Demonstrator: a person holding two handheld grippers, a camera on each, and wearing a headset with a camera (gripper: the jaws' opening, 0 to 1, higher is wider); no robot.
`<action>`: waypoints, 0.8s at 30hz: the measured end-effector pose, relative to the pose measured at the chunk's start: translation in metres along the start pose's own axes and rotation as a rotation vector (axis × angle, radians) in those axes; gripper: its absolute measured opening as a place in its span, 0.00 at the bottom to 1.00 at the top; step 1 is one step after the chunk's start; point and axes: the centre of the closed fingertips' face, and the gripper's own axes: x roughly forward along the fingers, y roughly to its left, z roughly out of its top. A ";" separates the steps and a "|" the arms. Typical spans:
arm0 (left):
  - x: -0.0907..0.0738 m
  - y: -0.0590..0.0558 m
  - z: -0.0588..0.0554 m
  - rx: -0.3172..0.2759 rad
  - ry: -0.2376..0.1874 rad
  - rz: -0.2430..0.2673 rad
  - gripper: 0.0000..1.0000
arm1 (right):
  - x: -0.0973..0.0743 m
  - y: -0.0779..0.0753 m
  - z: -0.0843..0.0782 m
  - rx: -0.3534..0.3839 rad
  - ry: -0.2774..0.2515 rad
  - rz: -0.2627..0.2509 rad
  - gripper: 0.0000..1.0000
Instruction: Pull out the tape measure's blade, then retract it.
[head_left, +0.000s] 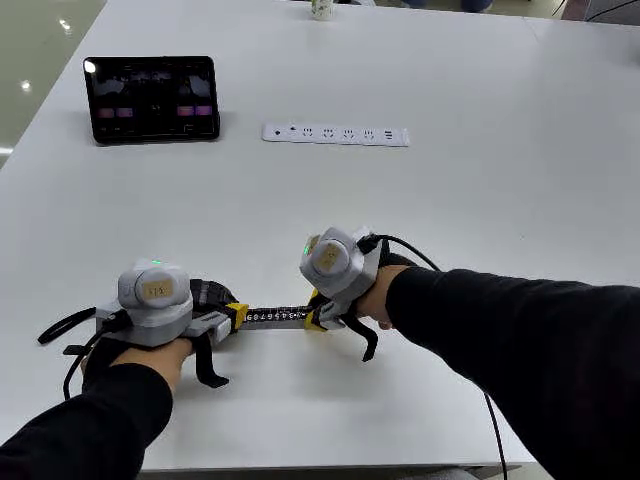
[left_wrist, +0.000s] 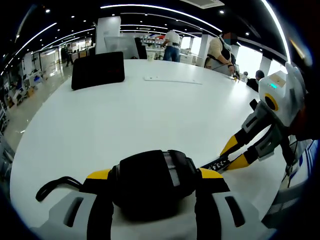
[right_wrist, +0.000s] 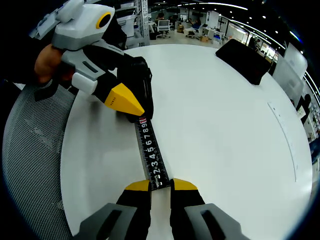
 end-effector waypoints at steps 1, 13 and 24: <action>0.000 0.000 0.000 0.000 0.000 0.000 0.61 | 0.001 -0.001 0.001 -0.003 -0.002 0.000 0.11; 0.003 0.001 -0.001 -0.001 -0.001 -0.001 0.61 | 0.004 0.002 0.007 0.012 -0.012 -0.002 0.10; 0.005 0.003 -0.001 -0.006 0.003 -0.003 0.61 | 0.009 0.005 0.014 0.015 -0.013 0.000 0.11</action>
